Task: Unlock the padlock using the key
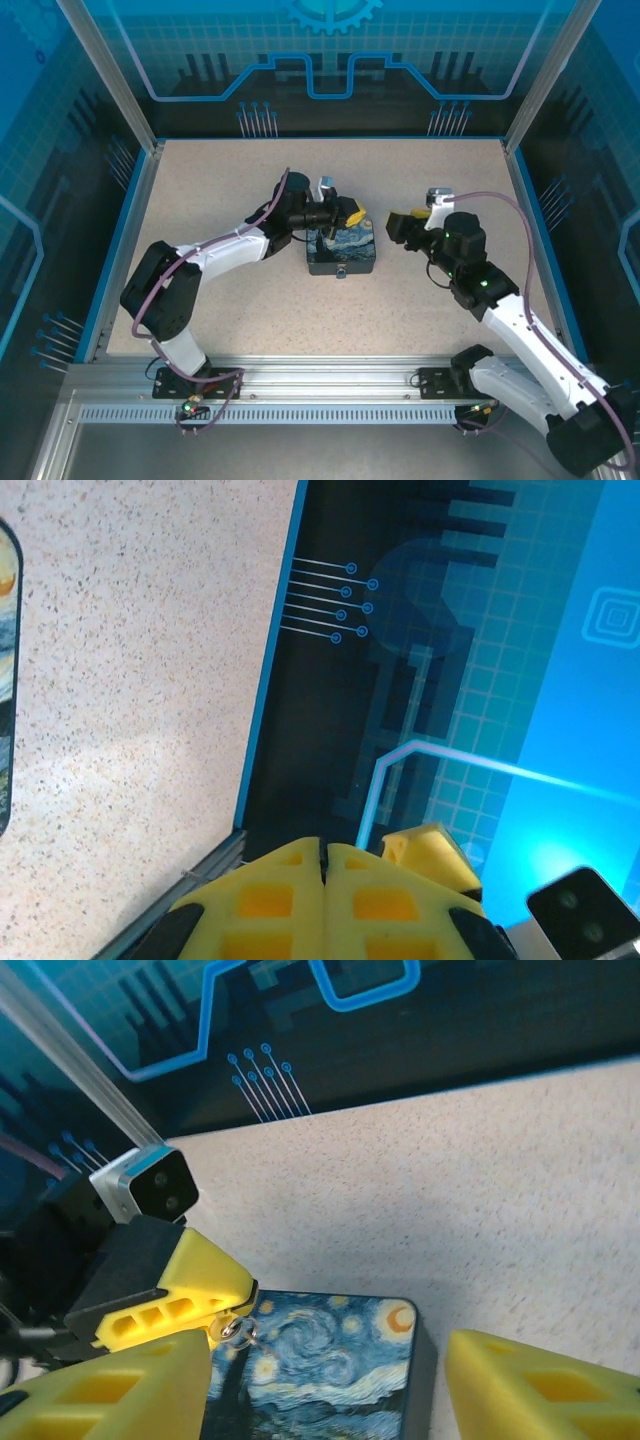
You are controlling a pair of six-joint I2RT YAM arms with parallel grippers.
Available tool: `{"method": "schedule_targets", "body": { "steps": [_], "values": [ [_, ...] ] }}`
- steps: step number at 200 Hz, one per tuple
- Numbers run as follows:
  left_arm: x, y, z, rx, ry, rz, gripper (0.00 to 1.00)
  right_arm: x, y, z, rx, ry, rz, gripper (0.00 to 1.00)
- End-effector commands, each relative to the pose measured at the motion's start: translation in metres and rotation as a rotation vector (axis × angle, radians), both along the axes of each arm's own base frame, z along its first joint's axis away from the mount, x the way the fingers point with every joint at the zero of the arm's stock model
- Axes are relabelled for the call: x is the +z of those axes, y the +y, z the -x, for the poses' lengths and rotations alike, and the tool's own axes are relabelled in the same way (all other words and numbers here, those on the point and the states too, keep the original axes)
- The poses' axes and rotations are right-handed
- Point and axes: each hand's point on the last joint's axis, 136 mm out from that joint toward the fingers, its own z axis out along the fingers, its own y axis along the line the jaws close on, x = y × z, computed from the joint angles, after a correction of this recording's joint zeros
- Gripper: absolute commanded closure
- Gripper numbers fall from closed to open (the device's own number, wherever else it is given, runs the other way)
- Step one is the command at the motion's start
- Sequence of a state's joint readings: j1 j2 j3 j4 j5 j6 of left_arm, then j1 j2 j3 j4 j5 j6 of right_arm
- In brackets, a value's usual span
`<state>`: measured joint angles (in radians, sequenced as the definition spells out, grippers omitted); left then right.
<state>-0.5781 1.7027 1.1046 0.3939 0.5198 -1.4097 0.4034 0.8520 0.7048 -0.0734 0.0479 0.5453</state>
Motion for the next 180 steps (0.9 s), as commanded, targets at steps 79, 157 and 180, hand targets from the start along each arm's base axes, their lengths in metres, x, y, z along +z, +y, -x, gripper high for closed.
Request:
{"method": "schedule_targets", "body": {
  "steps": [79, 157, 180],
  "values": [
    [0.041, 0.029, -0.014, 0.120, -0.499, -0.115, 1.00, -0.017, 0.033, -0.004, 0.044, 0.333, -0.750, 0.29],
    [0.057, 0.049, -0.008, 0.297, -0.641, -0.035, 1.00, 0.003, 0.055, -0.014, 0.087, 0.251, -0.859, 0.42],
    [0.060, 0.048, -0.005, 0.299, -0.654, -0.022, 1.00, 0.006, 0.059, -0.023, 0.099, 0.225, -0.857, 0.44]
  ]
}}
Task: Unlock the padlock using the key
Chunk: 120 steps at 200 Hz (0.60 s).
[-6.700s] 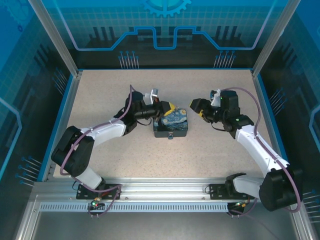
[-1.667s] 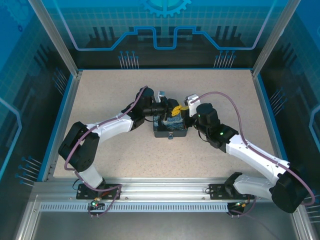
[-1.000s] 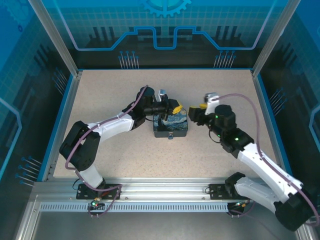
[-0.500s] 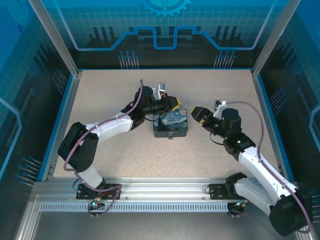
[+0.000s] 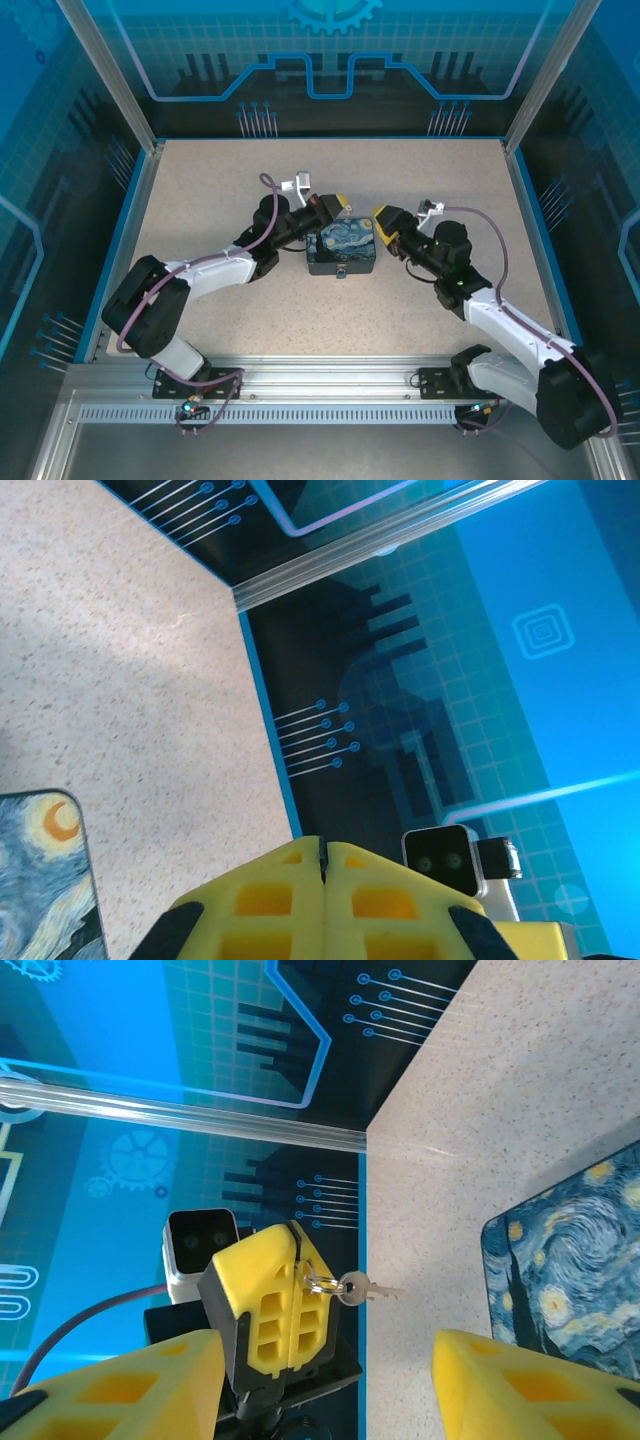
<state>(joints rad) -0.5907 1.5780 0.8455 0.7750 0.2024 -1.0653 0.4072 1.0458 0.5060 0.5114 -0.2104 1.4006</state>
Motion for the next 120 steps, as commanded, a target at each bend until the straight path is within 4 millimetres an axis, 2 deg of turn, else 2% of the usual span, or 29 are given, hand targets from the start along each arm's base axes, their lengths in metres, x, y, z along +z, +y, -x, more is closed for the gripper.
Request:
{"method": "schedule_targets", "body": {
  "steps": [1, 69, 120],
  "values": [
    [0.037, 0.004, 0.006, 0.031, -0.136, 0.057, 1.00, 0.028, 0.005, -0.010, -0.014, -0.097, -0.048, 0.44],
    [0.040, -0.001, 0.010, 0.032, -0.136, 0.083, 1.00, 0.044, 0.024, -0.037, 0.017, -0.174, -0.080, 0.50],
    [0.039, -0.001, 0.009, 0.040, -0.132, 0.086, 1.00, 0.046, 0.040, -0.043, 0.072, -0.182, -0.098, 0.54]
  ]
}}
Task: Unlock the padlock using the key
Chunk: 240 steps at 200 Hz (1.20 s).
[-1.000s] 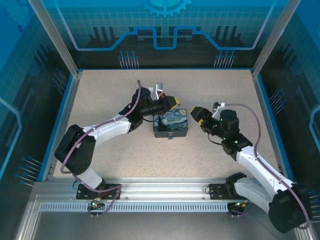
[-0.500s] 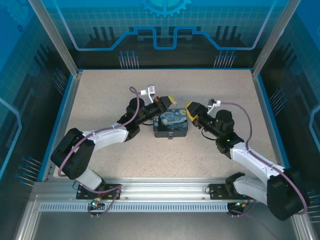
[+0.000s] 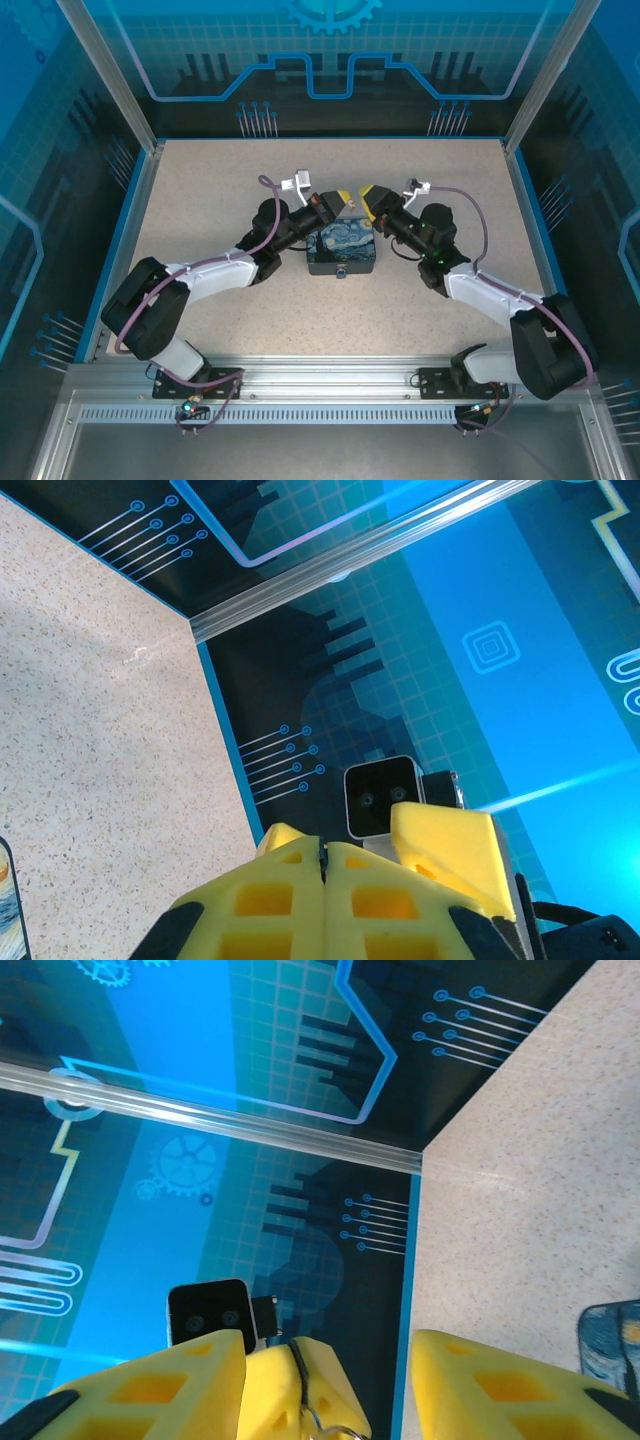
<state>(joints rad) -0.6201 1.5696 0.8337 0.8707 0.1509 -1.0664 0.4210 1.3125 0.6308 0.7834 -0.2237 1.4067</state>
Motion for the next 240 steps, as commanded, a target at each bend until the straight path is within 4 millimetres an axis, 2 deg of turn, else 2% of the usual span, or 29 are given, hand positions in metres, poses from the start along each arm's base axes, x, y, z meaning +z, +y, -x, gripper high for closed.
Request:
{"method": "schedule_targets", "body": {
  "steps": [1, 94, 143, 240],
  "values": [
    [0.017, 0.003, 0.004, 0.018, -0.056, 0.033, 1.00, 0.022, 0.013, 0.002, 0.045, -0.068, -0.039, 0.54],
    [0.018, 0.000, 0.000, 0.023, -0.052, 0.037, 1.00, 0.009, 0.019, 0.014, 0.092, -0.065, -0.034, 0.70],
    [0.017, -0.002, -0.001, 0.015, -0.046, 0.039, 1.00, 0.002, 0.021, 0.019, 0.118, -0.058, -0.016, 0.74],
    [0.015, -0.004, -0.001, 0.004, -0.035, 0.039, 1.00, 0.008, 0.029, 0.022, 0.172, -0.087, -0.015, 0.80]
  ]
}}
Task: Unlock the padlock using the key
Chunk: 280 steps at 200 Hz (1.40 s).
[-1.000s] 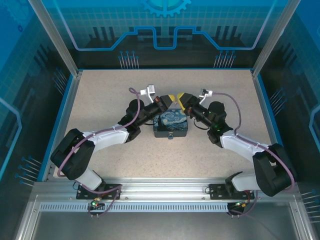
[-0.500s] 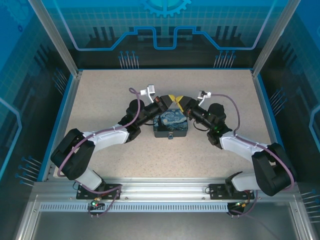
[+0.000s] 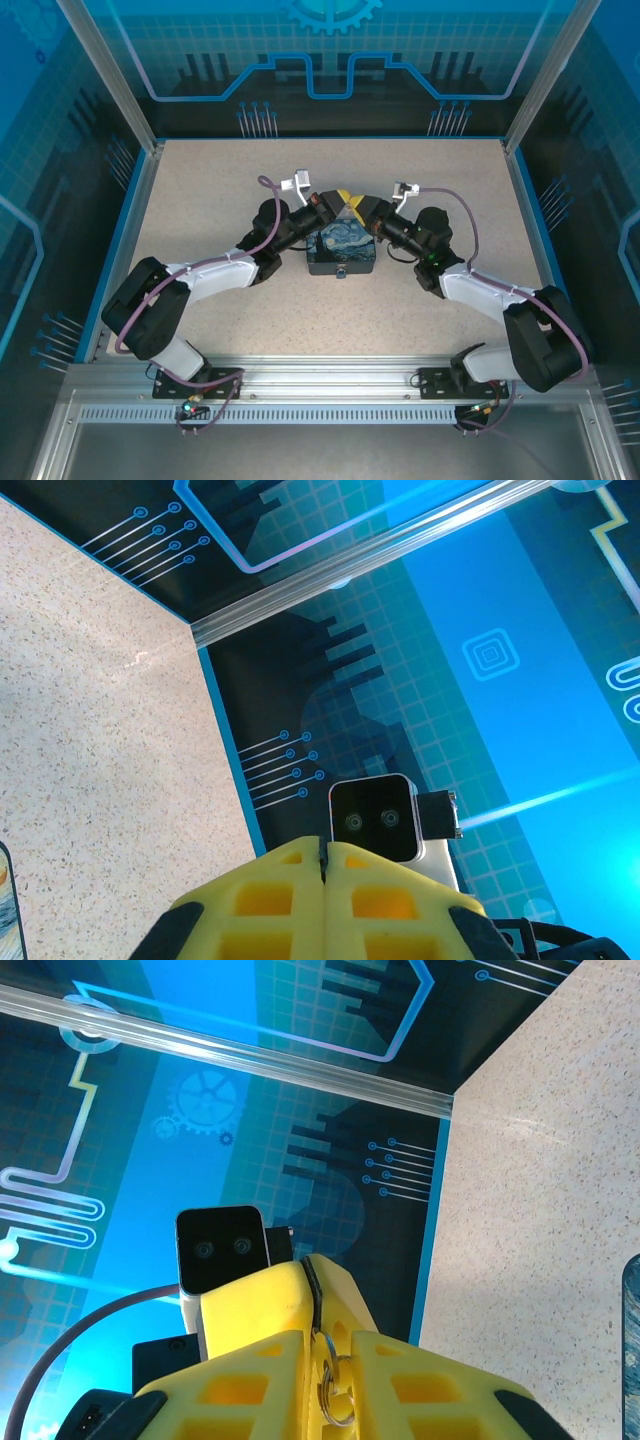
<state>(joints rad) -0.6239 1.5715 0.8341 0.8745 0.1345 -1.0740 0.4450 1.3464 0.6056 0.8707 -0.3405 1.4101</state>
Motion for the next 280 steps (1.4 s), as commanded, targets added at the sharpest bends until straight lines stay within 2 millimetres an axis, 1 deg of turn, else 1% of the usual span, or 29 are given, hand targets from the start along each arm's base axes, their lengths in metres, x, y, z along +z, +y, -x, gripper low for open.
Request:
{"method": "schedule_targets", "body": {
  "steps": [1, 20, 36, 95, 109, 126, 162, 191, 210, 224, 230, 263, 266, 272, 274, 276, 280],
  "values": [
    [0.015, -0.004, 0.001, -0.008, -0.039, 0.032, 1.00, 0.013, 0.006, 0.004, 0.032, -0.063, -0.009, 0.80],
    [0.016, -0.005, 0.001, -0.011, -0.040, 0.032, 1.00, 0.013, 0.007, 0.003, 0.036, -0.064, -0.007, 0.81],
    [0.016, -0.005, 0.001, -0.014, -0.038, 0.033, 1.00, 0.016, 0.008, 0.003, 0.044, -0.070, -0.007, 0.83],
    [0.014, -0.006, 0.003, -0.023, -0.035, 0.030, 1.00, 0.013, 0.006, 0.001, 0.041, -0.065, 0.004, 0.91],
    [0.013, -0.006, 0.003, -0.027, -0.032, 0.027, 1.00, 0.014, 0.004, 0.000, 0.041, -0.069, 0.004, 0.90],
    [0.012, -0.007, 0.004, -0.036, -0.027, 0.024, 1.00, 0.016, 0.002, 0.000, 0.047, -0.081, 0.012, 0.86],
    [0.012, -0.011, 0.006, -0.062, -0.025, 0.022, 1.00, 0.021, -0.001, -0.002, 0.056, -0.095, 0.028, 0.87],
    [0.011, -0.014, 0.007, -0.079, -0.022, 0.022, 1.00, 0.021, -0.003, -0.004, 0.058, -0.093, 0.032, 0.87],
    [0.010, -0.016, 0.007, -0.087, -0.017, 0.021, 1.00, 0.021, -0.002, -0.004, 0.063, -0.094, 0.033, 0.90],
    [0.010, -0.017, 0.007, -0.097, -0.015, 0.021, 1.00, 0.020, -0.003, -0.004, 0.063, -0.093, 0.035, 0.96],
    [0.008, -0.018, 0.008, -0.100, -0.011, 0.018, 1.00, 0.021, -0.003, -0.004, 0.066, -0.095, 0.034, 1.00],
    [0.005, -0.019, 0.007, -0.108, 0.008, 0.009, 1.00, 0.017, -0.004, -0.002, 0.071, -0.094, 0.046, 1.00],
    [0.005, -0.019, 0.007, -0.106, 0.010, 0.007, 0.95, 0.017, -0.005, -0.002, 0.068, -0.094, 0.048, 1.00],
    [0.006, -0.018, 0.006, -0.100, 0.014, 0.003, 0.79, 0.014, -0.006, -0.001, 0.065, -0.086, 0.055, 1.00],
    [0.005, -0.017, 0.006, -0.095, 0.016, 0.001, 0.71, 0.012, -0.006, 0.000, 0.064, -0.083, 0.058, 1.00],
    [0.005, -0.017, 0.005, -0.092, 0.018, 0.001, 0.66, 0.011, -0.007, 0.000, 0.061, -0.081, 0.061, 1.00],
    [0.006, -0.014, 0.004, -0.083, 0.018, 0.000, 0.59, 0.010, -0.007, 0.001, 0.060, -0.079, 0.064, 1.00]
  ]
}}
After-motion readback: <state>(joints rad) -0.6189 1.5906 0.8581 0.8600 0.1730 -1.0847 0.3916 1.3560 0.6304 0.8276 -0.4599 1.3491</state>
